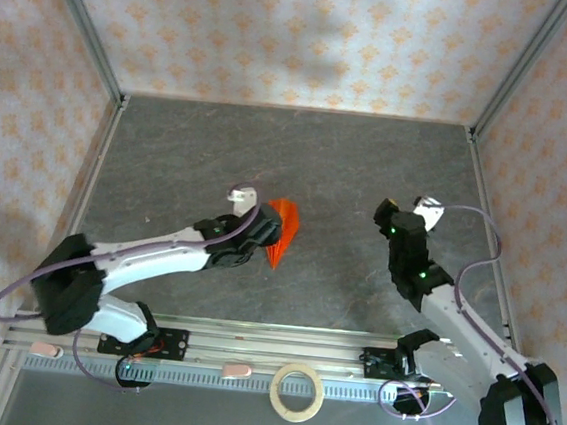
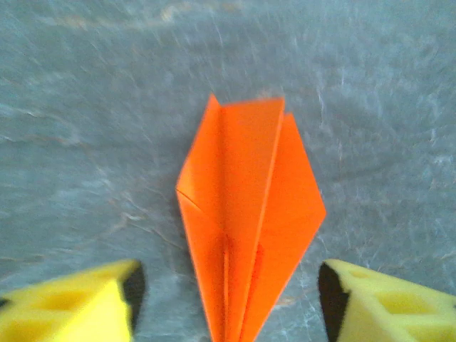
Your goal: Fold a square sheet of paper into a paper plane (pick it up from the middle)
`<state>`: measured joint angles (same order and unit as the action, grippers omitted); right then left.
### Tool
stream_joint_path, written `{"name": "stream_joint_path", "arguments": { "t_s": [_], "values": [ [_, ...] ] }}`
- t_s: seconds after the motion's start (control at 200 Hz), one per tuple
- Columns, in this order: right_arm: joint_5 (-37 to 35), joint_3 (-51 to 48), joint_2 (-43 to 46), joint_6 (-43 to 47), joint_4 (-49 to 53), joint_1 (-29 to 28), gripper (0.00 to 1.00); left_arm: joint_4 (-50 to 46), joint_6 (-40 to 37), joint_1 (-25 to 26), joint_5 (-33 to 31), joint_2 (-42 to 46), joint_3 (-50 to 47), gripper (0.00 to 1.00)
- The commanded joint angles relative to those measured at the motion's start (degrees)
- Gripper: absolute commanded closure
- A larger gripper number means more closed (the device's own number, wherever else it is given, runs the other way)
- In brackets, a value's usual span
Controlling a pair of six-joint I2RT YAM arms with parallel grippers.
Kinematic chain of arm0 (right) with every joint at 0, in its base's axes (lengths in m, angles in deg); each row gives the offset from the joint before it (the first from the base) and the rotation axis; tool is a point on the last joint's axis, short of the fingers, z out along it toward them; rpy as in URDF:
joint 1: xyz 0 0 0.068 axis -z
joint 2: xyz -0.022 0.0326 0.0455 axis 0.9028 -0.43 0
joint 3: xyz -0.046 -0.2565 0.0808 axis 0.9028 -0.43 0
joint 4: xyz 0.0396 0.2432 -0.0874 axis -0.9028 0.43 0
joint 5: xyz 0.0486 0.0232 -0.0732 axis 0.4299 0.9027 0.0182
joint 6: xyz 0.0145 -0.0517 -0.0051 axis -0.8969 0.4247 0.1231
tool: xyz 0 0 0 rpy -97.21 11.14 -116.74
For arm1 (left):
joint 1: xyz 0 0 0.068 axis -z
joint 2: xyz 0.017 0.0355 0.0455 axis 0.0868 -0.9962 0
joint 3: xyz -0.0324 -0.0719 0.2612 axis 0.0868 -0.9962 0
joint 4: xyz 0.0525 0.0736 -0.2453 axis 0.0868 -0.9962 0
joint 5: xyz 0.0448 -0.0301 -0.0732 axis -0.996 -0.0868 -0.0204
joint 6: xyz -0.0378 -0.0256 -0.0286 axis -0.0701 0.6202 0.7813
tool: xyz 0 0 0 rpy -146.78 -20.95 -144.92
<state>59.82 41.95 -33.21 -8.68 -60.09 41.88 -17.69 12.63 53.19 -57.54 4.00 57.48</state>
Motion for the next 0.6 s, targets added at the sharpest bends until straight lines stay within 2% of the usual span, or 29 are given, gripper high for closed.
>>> {"name": "stream_joint_path", "arguments": {
  "t_s": [0.0,0.045,0.11,0.24,0.275,0.365,0.43,0.52,0.596],
  "values": [
    [-18.0,-9.2,1.2,10.8,-13.3,0.2,0.07,4.4,-6.1,-3.7,-7.7,6.0,-4.8,0.18],
    [-18.8,-12.1,0.2,12.0,-19.4,1.0,0.03,6.0,-8.9,-6.7,-7.6,7.9,-6.4,0.09],
    [-14.7,-14.5,-3.2,12.8,-26.8,3.5,0.02,6.9,-11.6,-11.1,-8.4,9.9,-7.7,0.01],
    [-5.4,-13.9,-14.2,12.7,-36.0,10.0,0.02,9.8,-18.2,-19.7,-11.5,12.0,-9.6,0.01],
    [-3.4,-11.8,-16.3,13.4,-35.3,10.9,0.01,10.5,-20.6,-22.1,-11.6,12.4,-9.8,0.01],
    [0.7,-11.2,-22.4,18.1,-44.5,11.7,0.00,15.0,-24.6,-27.4,-11.9,12.9,-11.8,0.01],
    [5.6,-11.2,-25.5,19.3,-51.0,13.0,0.00,21.1,-29.6,-30.7,-11.5,13.2,-14.6,0.01],
    [11.0,-10.8,-28.6,21.1,-56.4,14.0,0.00,29.5,-36.3,-33.5,-14.4,13.7,-18.7,0.01],
    [15.1,-12.0,-30.5,23.9,-60.9,14.1,0.00,36.3,-40.3,-36.5,-12.3,13.8,-21.7,0.01]
  ]
}}
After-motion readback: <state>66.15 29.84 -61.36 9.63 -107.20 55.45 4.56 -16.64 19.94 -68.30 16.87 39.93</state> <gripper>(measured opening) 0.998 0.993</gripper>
